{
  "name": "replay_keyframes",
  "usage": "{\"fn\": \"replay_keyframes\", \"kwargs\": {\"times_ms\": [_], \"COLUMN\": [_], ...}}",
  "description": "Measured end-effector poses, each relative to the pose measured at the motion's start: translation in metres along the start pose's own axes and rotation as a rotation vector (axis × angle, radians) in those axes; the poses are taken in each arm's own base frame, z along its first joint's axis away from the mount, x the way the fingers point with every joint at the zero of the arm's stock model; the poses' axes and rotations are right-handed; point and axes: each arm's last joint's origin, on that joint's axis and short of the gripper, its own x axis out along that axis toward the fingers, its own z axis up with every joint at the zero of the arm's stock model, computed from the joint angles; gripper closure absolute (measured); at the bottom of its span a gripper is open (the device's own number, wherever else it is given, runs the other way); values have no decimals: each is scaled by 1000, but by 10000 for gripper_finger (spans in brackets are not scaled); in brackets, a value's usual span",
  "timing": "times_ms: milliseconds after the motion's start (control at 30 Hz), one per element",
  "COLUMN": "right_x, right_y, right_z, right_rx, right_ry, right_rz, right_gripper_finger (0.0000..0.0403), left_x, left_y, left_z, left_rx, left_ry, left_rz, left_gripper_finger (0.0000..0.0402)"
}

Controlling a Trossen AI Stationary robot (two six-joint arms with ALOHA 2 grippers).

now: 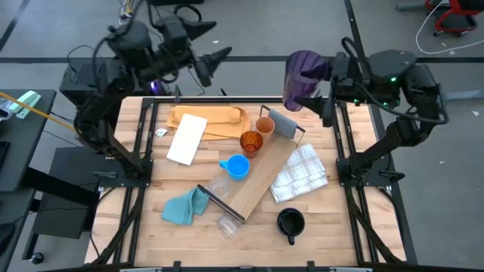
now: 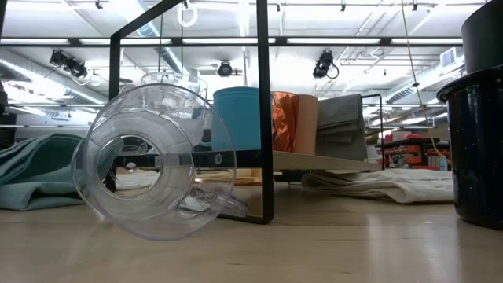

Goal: Stack small to large cups/mugs on shelf
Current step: Put the violet glass on the shelf

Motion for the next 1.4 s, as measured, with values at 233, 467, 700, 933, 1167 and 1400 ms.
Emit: {"fn": "replay_keyframes", "kwargs": {"times_ms": [233,467,700,933,1167,1400], "right_x": [10,-18,-65,-99,-126,-167], "right_y": [2,-10,-29,-39,-51,-71], "right_z": [-6,-7,-14,-19,-33,-57], "right_rx": [-12,15,59,8,-65,-26], "right_ry": [68,27,-28,-94,-83,-84], "right_rz": [-54,-108,-114,-38,-24,-47], "right_gripper_finger": [47,47,47,47,47,47], "left_x": [-11,-11,-11,-10,-10,-10], "left_y": [3,3,3,3,3,3], "left_z": [3,2,2,2,5,6], "left_rx": [25,47,42,10,-41,-78], "left_ry": [25,33,31,27,-6,-18], "left_rz": [-1,-2,-1,-1,2,2], "left_gripper_finger": [3,3,3,3,3,3]}}
